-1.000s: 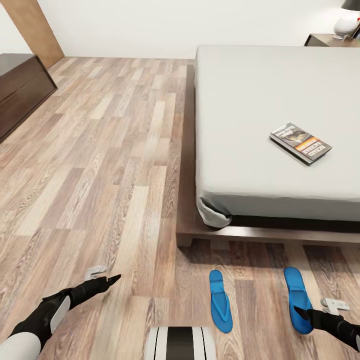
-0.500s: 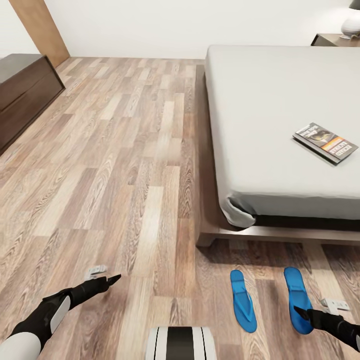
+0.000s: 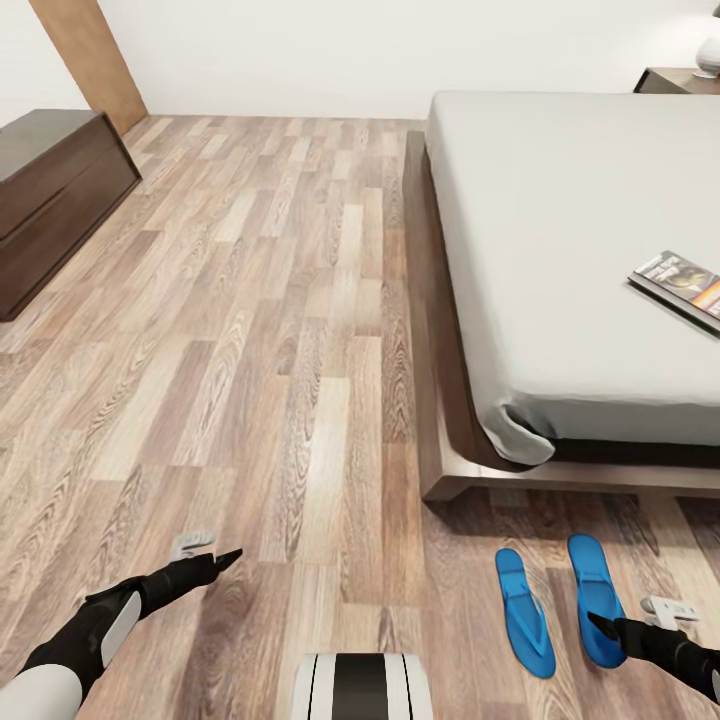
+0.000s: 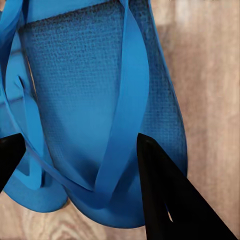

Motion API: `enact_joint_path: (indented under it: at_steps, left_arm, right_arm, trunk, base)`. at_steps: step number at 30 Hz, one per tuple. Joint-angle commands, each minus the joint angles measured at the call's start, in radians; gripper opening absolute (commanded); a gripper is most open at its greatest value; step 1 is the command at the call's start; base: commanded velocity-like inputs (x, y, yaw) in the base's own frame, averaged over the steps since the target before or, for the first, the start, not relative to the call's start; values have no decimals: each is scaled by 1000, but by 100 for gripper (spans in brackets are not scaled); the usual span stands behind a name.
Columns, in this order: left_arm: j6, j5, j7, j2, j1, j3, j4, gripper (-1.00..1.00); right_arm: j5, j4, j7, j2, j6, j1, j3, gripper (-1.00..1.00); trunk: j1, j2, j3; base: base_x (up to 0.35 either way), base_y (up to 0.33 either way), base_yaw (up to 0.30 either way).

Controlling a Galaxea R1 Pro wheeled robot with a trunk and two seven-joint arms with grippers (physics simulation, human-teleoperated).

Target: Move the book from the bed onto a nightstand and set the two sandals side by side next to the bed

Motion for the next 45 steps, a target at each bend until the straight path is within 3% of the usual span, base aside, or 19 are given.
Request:
enact_joint_path:
  at_steps: [1, 4, 29, 38, 45]
  left_arm:
    - [10, 8, -4, 0, 0, 2, 0, 100]
    - [10, 8, -4, -1, 0, 2, 0, 100]
    - [10, 7, -5, -1, 0, 1, -1, 100]
    - [-21, 34, 16, -50, 1, 5, -13, 100]
    - [-21, 56, 18, -53, 1, 5, -14, 100]
  right_arm:
    - [-6, -1, 6, 0, 11, -1, -5, -100]
    - [-7, -1, 7, 0, 11, 0, -5, -100]
    - [-8, -3, 9, -1, 11, 0, -5, -100]
    - [-7, -10, 9, 0, 10, 0, -11, -100]
    - [-7, -10, 9, 0, 10, 0, -11, -100]
  trunk:
    - [0, 0, -1]
    - [0, 0, -1]
    - [11, -6, -97]
    - [11, -6, -97]
    - [11, -6, -97]
  base:
    - [8, 20, 0]
    - [3, 7, 0]
    - [0, 0, 0]
    - [0, 0, 0]
    - [0, 0, 0]
